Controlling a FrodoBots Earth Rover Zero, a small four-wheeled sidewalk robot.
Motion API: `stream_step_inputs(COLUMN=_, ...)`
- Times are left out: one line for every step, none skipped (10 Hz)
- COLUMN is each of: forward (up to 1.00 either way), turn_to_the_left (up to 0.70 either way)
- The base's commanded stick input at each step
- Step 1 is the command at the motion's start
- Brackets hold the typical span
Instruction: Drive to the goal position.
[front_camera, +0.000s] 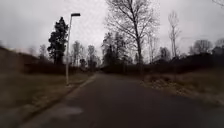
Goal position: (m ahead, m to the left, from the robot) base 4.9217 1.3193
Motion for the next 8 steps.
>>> stream_step_inputs(forward=0.45, turn_to_the_left=0.0)
stream_step_inputs(forward=0.45, turn_to_the_left=0.0)
stream_step_inputs(forward=0.45, turn_to_the_left=0.0)
stream_step_inputs(forward=0.45, turn_to_the_left=0.0)
stream_step_inputs(forward=0.45, turn_to_the_left=0.0)
stream_step_inputs(forward=0.45, turn_to_the_left=0.0)
stream_step_inputs(forward=0.45, turn_to_the_left=0.0)
stream_step_inputs(forward=0.45, turn_to_the_left=0.0)
